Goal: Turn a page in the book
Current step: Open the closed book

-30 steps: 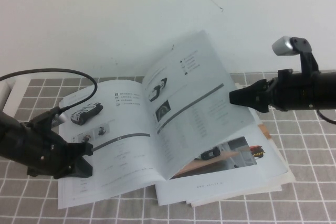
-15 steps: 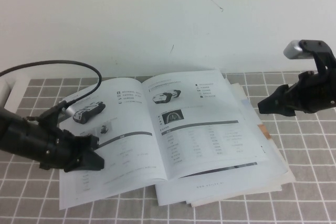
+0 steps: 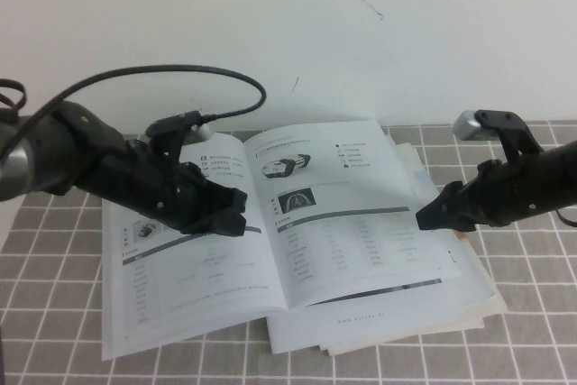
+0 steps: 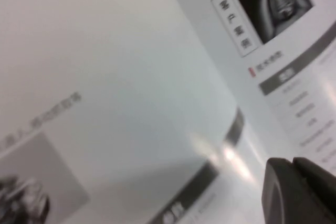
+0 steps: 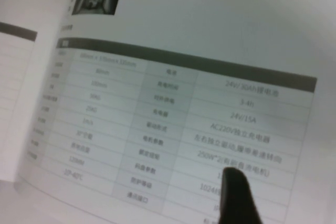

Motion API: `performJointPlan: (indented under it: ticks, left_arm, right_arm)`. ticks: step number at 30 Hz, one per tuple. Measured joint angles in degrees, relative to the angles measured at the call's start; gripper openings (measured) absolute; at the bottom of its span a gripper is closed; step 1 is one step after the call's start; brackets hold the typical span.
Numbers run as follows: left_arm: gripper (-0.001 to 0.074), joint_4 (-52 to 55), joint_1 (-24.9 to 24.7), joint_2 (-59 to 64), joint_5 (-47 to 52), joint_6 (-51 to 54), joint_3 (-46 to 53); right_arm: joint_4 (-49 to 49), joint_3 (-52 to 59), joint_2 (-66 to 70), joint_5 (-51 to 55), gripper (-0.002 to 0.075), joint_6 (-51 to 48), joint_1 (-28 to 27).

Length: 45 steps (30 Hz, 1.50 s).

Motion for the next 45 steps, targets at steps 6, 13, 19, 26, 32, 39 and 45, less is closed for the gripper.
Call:
performJointPlan:
  ticks: [6,13,19,26,32,39,45]
  left_arm:
    - [-0.0003,4.6,-2.6,5.4,-1.7,-2.8,-3.3]
    - [-0.0003,15.6,-2.6,6.5,-2.0,-9.8,-4.0]
    - [-0.0003,17.5,-2.6,6.5,-2.1,-11.1,-4.0]
    - [-0.0003,13.0,-2.6,6.5,-2.1,-7.5,-4.2]
    - [-0.0003,12.0,-2.6,6.5,-2.1,-6.9,-4.3]
    - [-0.0003,13.2,-2.6,6.7,-2.1,-7.1,-4.3]
    - [-0.0003,16.3,-2.6,8.7,-1.9,-11.0,-4.7]
  right_arm:
    - [0.5,0.0,1.8,-1.2,0.0388,-0.5,0.1]
    - [1.9,0.0,3.9,-1.3,0.0388,-1.8,0.2]
    - [6.2,0.0,4.1,-1.1,0.0388,-4.6,0.2]
    - [10.2,0.0,4.1,-0.3,0.0388,-6.8,0.2]
    - [10.6,0.0,4.1,0.3,0.0388,-7.1,0.2]
    - [10.6,0.0,4.1,1.0,0.0388,-7.2,0.2]
    - [10.6,0.0,4.1,1.3,0.0388,-7.5,0.2]
